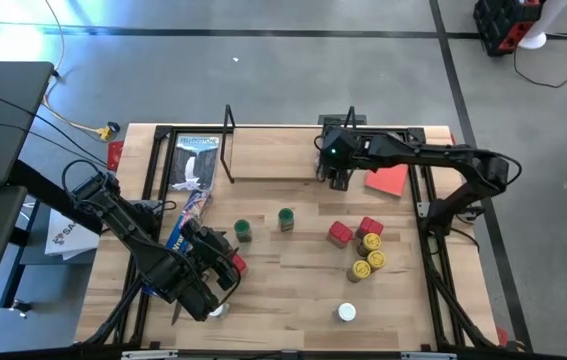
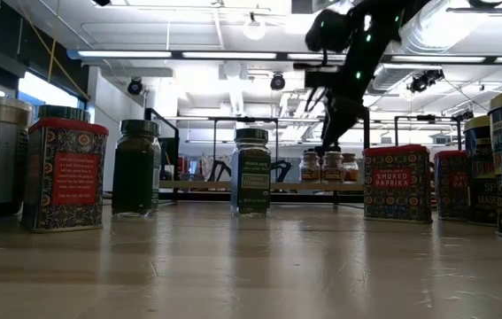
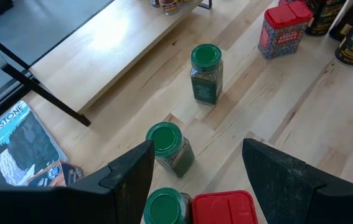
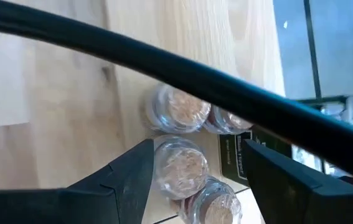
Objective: Shelf spices
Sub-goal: Put the green seasoning bottle on the shelf
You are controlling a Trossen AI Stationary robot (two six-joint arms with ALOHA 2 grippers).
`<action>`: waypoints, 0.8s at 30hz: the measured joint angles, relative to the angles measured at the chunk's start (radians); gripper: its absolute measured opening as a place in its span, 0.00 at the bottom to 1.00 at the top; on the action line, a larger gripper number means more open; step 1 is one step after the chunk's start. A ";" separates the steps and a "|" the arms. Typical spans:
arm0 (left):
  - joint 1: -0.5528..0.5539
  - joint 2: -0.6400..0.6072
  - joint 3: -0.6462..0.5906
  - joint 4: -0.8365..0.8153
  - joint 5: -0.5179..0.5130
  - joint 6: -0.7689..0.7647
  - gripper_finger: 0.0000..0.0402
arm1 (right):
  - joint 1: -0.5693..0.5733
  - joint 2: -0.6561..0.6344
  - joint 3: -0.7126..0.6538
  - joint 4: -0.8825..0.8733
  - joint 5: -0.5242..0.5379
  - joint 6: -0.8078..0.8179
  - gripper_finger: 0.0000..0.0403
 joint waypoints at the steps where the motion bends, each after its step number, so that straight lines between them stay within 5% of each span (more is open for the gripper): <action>1: 0.000 0.000 0.000 0.002 0.000 0.000 0.60 | 0.014 -0.014 0.005 -0.003 0.001 0.000 0.59; 9: 0.000 0.000 0.000 0.037 -0.046 0.000 0.60 | 0.197 -0.193 0.030 -0.004 0.051 0.118 0.59; 19: 0.041 0.039 0.000 0.070 -0.160 0.042 0.60 | 0.611 -0.306 -0.055 0.044 0.092 0.353 0.59; 24: 0.131 0.039 0.000 0.268 -0.078 0.372 0.59 | 0.809 -0.306 -0.095 0.051 0.192 0.444 0.59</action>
